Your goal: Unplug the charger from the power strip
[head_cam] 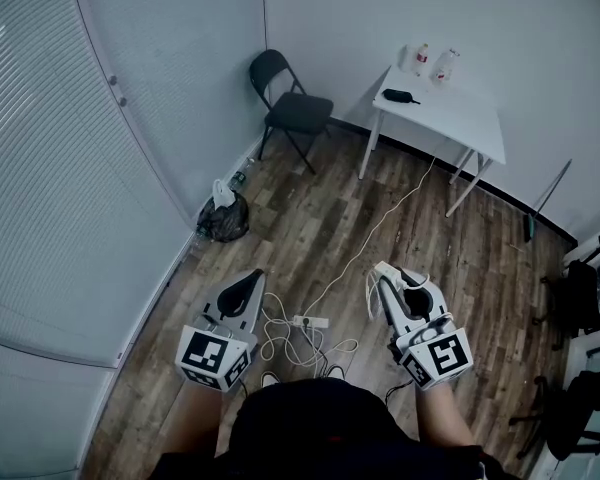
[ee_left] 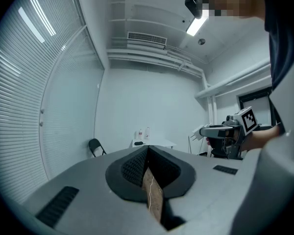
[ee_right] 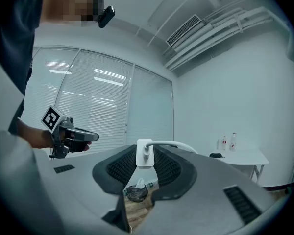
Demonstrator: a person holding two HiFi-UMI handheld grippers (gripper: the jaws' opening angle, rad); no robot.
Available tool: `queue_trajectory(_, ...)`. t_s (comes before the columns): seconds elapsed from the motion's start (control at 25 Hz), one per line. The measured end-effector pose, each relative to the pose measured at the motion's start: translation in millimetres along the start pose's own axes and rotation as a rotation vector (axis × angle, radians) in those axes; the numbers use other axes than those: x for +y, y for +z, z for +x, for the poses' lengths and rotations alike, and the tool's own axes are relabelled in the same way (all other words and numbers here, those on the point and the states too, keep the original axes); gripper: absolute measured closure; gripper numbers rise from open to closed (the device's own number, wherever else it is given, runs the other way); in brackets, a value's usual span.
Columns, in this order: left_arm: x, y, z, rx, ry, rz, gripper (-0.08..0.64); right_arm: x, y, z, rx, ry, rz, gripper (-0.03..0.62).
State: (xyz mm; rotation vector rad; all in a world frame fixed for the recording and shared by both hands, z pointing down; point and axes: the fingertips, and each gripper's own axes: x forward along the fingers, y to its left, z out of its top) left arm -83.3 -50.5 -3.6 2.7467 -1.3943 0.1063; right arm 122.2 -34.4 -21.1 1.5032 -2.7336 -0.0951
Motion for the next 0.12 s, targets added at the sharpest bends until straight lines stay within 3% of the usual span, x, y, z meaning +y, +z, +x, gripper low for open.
queue_trajectory(0.12,-2.2,-4.2,-0.9,0.007,-0.007,-0.004,0.541,2.8,-4.9,-2.1,0.008,0.0,0.001,0.483)
